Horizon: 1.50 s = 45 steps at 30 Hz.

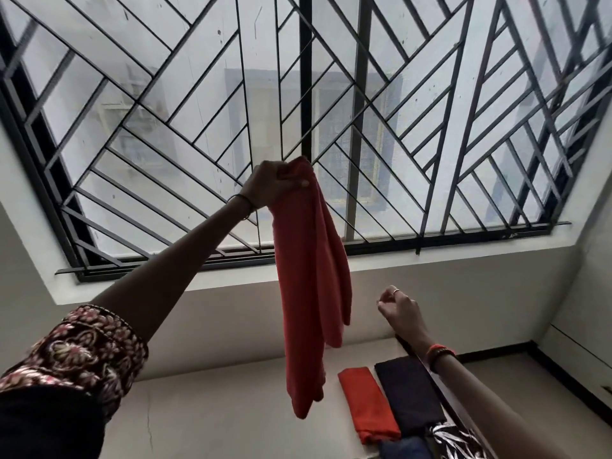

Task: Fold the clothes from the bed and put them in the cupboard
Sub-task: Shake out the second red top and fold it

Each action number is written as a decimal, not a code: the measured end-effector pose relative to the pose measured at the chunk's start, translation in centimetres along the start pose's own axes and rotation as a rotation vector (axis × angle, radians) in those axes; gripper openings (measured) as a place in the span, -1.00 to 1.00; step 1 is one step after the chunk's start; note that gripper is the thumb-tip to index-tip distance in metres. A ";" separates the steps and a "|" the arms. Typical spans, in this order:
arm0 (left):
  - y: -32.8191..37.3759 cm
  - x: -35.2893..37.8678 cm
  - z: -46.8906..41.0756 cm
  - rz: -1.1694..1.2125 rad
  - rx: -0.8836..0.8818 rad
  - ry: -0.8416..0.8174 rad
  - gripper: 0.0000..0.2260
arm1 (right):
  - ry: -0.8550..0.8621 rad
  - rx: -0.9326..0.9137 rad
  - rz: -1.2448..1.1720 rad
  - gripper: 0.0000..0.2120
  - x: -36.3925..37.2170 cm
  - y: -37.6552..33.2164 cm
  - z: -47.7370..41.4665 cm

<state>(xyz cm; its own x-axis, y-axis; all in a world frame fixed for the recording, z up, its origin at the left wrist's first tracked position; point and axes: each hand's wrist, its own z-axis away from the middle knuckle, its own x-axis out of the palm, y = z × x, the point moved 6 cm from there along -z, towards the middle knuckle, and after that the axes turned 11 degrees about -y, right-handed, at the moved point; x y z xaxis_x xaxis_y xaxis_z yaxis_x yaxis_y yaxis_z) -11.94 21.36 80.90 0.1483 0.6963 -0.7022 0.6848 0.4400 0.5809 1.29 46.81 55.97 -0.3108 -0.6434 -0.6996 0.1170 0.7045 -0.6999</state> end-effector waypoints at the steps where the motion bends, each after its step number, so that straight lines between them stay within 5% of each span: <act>1: 0.3 -0.4 -0.2 -0.002 0.007 0.010 -0.43 | 0.017 0.000 -0.045 -0.96 -0.1 -0.1 -0.1; 7: 2.1 -1.9 -1.5 -0.060 0.039 0.029 -0.25 | -0.043 -0.097 -0.144 -0.53 2.3 -4.2 -1.1; 12: 2.4 -2.4 -1.8 -0.100 0.018 0.030 -0.26 | 0.003 -0.060 -0.153 -0.76 3.8 -6.0 -2.0; 15: 2.0 -2.7 -1.4 -0.129 -0.022 0.010 -0.51 | -0.076 -0.016 -0.115 -0.87 4.2 -5.3 -2.5; 17: 0.9 -3.1 -1.2 -0.155 -0.051 0.016 -0.66 | -0.088 0.025 -0.112 -0.84 3.8 -3.9 -2.7; 24: -2.2 -3.3 -0.3 -0.104 -0.124 0.058 -0.68 | -0.022 -0.011 -0.255 -0.83 -0.3 0.4 -2.6; 26: -2.1 -2.7 -0.4 -0.101 -0.148 0.071 -0.71 | 0.111 -0.135 -0.154 -0.86 -1.3 -0.1 -1.6; 30: -0.9 -1.9 -0.9 -0.115 -0.195 0.135 -0.65 | 0.311 -0.463 0.368 -0.57 0.2 -3.3 2.0; 33: 0.4 -1.6 -1.7 -0.124 -0.203 0.150 -0.62 | 0.339 -0.580 0.552 -0.65 3.7 -5.8 4.1; 37: 1.4 -1.6 -2.6 -0.111 -0.171 0.154 -0.59 | 0.311 -0.467 0.525 -0.90 7.1 -7.7 3.9; 41: 2.4 -2.3 -2.2 -0.088 -0.106 0.131 -0.64 | 0.293 -0.253 0.532 -0.39 7.0 -8.1 2.6; 45: 1.4 -3.7 -1.7 -0.100 -0.123 0.137 -0.71 | 0.287 -0.106 0.604 -0.26 6.1 -7.6 1.1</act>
<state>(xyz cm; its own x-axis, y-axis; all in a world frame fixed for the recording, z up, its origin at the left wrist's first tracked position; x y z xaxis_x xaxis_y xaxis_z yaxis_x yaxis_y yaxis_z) -12.73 20.36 85.06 -0.0201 0.7126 -0.7013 0.5976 0.5709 0.5629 -0.43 37.17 56.86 -0.4598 -0.0333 -0.8874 0.2596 0.9506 -0.1702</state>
